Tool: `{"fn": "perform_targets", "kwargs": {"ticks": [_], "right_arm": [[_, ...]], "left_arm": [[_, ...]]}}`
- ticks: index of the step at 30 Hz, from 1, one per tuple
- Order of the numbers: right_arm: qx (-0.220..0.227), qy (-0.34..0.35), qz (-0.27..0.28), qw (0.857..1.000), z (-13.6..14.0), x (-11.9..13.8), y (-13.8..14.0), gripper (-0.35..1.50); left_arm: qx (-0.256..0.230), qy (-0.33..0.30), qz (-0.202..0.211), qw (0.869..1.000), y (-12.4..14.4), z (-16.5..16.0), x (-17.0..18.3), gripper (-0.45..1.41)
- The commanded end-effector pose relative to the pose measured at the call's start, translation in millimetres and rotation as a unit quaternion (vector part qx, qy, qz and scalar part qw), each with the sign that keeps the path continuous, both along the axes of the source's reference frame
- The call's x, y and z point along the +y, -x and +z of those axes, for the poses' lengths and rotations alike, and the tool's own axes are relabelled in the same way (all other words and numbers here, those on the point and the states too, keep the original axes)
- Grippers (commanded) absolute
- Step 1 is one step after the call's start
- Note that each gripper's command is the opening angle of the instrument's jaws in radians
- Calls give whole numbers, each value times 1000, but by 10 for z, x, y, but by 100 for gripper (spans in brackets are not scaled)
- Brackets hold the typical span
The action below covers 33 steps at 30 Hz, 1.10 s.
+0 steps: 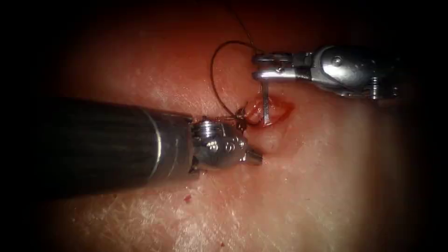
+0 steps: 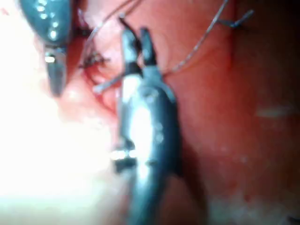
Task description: Wound Closure
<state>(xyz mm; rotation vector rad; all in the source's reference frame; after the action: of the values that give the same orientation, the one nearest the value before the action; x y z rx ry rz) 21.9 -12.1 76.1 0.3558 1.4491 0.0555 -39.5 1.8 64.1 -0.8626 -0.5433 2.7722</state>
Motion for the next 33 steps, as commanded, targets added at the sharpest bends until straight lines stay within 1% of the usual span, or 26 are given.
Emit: {"fn": "perform_targets", "kwargs": {"ticks": [1, 5, 7, 12, 15, 18, 24, 33], "right_arm": [[-7, -21, -1, 1000, 8, -8, -7, -35], [-21, -43, -6, 999, 9, -11, -7, -35], [-38, -63, -14, 997, 13, -17, -6, -35], [-49, -112, -11, 992, 19, -20, -4, -35], [-61, -174, -1, 983, 19, -19, -4, -35], [-63, -208, 7, 976, 20, -18, -4, -35], [-64, -238, 22, 969, 24, -10, -5, -35], [-63, -240, 36, 968, 26, -4, -5, -35]], "left_arm": [[-1, 0, 0, 1000, 6, 6, -2, -45], [-1, 0, 1, 1000, 5, 6, -2, -45], [-1, 0, 1, 1000, 5, 6, -2, -45], [-1, 0, 1, 1000, 5, 6, -2, -45], [-1, 0, 1, 1000, 5, 6, -2, -45], [-1, 0, 1, 1000, 5, 6, -2, -45], [-2, 0, 0, 1000, 5, 5, -3, -45], [1, 0, -1, 1000, 10, 2, -7, -45]]}}
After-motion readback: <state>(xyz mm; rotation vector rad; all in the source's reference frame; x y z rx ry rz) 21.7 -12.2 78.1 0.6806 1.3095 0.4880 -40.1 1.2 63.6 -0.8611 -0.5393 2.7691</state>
